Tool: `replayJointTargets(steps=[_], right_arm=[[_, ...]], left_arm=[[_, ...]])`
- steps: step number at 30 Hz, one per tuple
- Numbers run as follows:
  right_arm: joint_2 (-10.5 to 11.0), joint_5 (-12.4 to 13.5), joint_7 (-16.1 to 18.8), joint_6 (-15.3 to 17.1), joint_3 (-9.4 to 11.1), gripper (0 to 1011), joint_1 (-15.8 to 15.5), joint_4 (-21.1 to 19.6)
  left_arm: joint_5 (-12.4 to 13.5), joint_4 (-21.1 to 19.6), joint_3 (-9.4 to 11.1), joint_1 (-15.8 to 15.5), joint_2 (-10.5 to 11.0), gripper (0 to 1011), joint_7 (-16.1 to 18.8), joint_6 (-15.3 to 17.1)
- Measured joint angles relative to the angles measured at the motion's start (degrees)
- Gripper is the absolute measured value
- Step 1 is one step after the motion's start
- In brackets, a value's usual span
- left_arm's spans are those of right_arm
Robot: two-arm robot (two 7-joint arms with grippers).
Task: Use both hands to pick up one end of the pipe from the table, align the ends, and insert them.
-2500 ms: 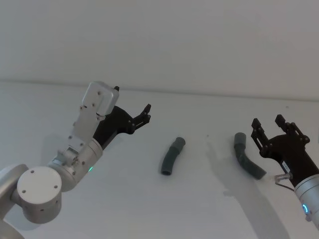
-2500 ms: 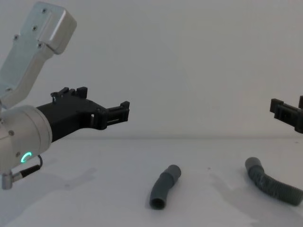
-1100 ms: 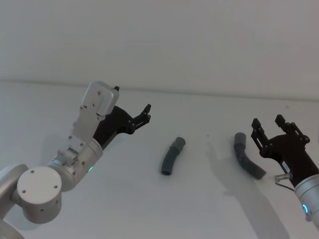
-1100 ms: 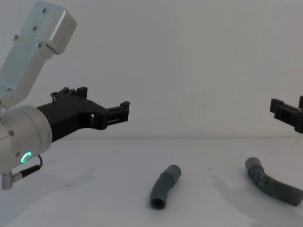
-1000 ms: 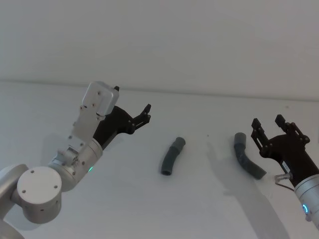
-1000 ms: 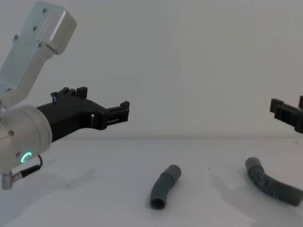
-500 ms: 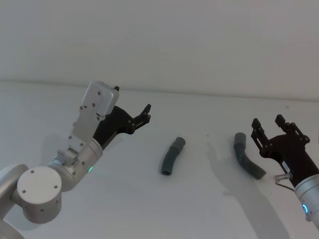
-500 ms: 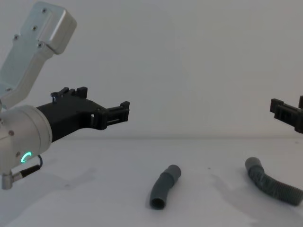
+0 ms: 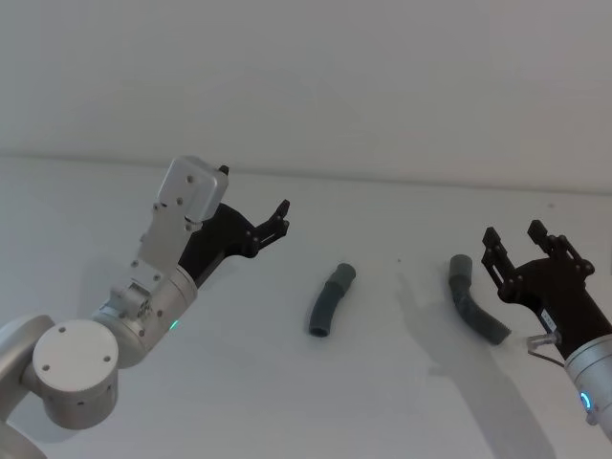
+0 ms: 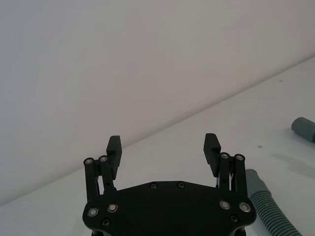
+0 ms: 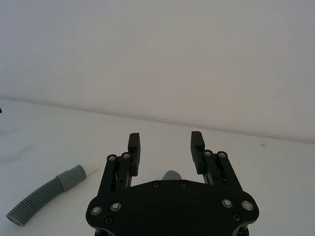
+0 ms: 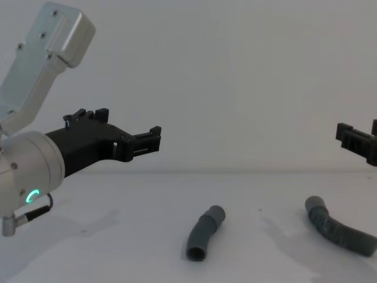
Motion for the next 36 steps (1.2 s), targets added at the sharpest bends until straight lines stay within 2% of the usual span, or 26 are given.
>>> replayJointTargets(steps=[28,32,36], right_arm=[[0.0,0.0,0.0,0.0,0.0,600,0.0,0.0],[0.0,0.0,0.0,0.0,0.0,627,0.0,0.0],[0.0,0.0,0.0,0.0,0.0,737,0.0,0.0]], left_arm=[[0.0,0.0,0.0,0.0,0.0,1001,0.0,0.0],[0.0,0.0,0.0,0.0,0.0,1001,0.0,0.0],[0.0,0.0,0.0,0.0,0.0,1001,0.0,0.0]])
